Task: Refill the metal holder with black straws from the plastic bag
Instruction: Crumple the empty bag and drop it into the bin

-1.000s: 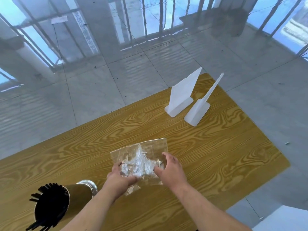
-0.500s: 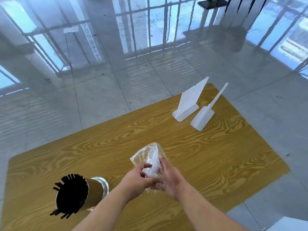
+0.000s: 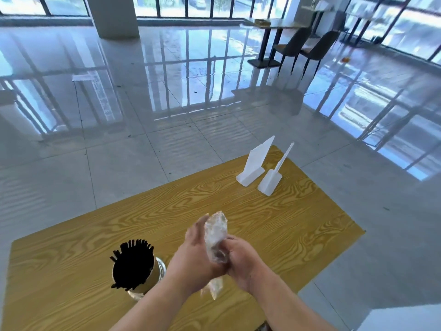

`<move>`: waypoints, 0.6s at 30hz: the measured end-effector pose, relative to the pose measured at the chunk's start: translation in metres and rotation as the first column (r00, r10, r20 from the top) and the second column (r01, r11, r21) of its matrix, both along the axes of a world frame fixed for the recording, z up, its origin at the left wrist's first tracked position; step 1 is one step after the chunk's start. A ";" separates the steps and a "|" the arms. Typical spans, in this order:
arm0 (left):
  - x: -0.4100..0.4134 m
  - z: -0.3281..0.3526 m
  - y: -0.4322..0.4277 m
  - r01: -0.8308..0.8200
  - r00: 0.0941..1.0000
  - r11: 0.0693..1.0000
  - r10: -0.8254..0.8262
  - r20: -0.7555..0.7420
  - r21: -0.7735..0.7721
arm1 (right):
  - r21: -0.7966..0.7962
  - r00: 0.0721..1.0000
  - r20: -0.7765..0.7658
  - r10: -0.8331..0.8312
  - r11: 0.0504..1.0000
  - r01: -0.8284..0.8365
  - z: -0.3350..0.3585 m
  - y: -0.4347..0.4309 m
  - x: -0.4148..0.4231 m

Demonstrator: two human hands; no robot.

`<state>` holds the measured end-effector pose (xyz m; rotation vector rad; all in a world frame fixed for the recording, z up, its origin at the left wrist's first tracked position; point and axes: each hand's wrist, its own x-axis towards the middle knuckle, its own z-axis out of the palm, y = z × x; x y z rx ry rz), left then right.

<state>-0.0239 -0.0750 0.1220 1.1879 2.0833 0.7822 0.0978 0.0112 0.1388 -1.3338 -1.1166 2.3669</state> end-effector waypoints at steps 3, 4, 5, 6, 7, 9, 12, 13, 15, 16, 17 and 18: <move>0.002 0.011 -0.011 0.088 0.996 0.996 -0.088 -0.012 0.008 | 0.097 0.999 0.040 0.035 0.995 -0.039 0.021 -0.023 0.009; 0.004 0.014 -0.014 0.086 0.996 0.996 -0.086 -0.010 0.030 | 0.126 0.998 0.045 0.039 0.991 -0.045 0.026 -0.029 0.013; 0.006 0.018 -0.017 0.076 0.997 0.996 -0.076 0.005 0.054 | 0.139 0.999 0.042 0.033 0.990 -0.039 0.029 -0.034 0.018; 0.009 0.021 -0.019 0.067 0.997 0.995 -0.070 0.030 0.075 | 0.132 0.999 0.035 0.010 0.991 -0.015 0.032 -0.038 0.024; 0.012 0.024 -0.020 0.063 0.996 0.993 -0.068 0.053 0.095 | 0.114 0.999 0.023 -0.026 0.993 0.023 0.034 -0.042 0.030; 0.023 0.029 -0.019 0.045 0.995 0.991 -0.055 0.079 0.129 | 0.072 0.994 0.001 -0.114 0.991 0.113 0.038 -0.046 0.043; 0.046 0.038 -0.010 0.002 0.994 0.985 -0.020 0.104 0.170 | 0.005 0.995 -0.046 -0.093 0.996 0.093 0.044 -0.045 0.068; 0.055 0.041 -0.006 0.008 0.994 0.983 -0.027 0.105 0.182 | -0.020 0.993 -0.111 -0.050 0.999 0.048 0.045 -0.044 0.077; 0.074 0.045 0.002 0.045 0.995 0.981 -0.061 0.078 0.191 | -0.061 0.964 -0.262 -0.049 0.998 0.034 0.047 -0.042 0.094; 0.082 0.046 0.006 0.072 0.994 0.980 -0.086 0.064 0.187 | -0.088 0.947 -0.303 -0.102 0.993 0.079 0.049 -0.040 0.101; 0.091 0.046 0.010 0.110 0.992 0.977 -0.120 0.042 0.185 | -0.118 0.934 -0.311 -0.174 0.983 0.144 0.050 -0.038 0.108; 0.099 0.044 0.014 0.156 0.988 0.970 -0.157 -0.010 0.184 | -0.133 0.925 -0.300 -0.235 0.970 0.203 0.052 -0.034 0.116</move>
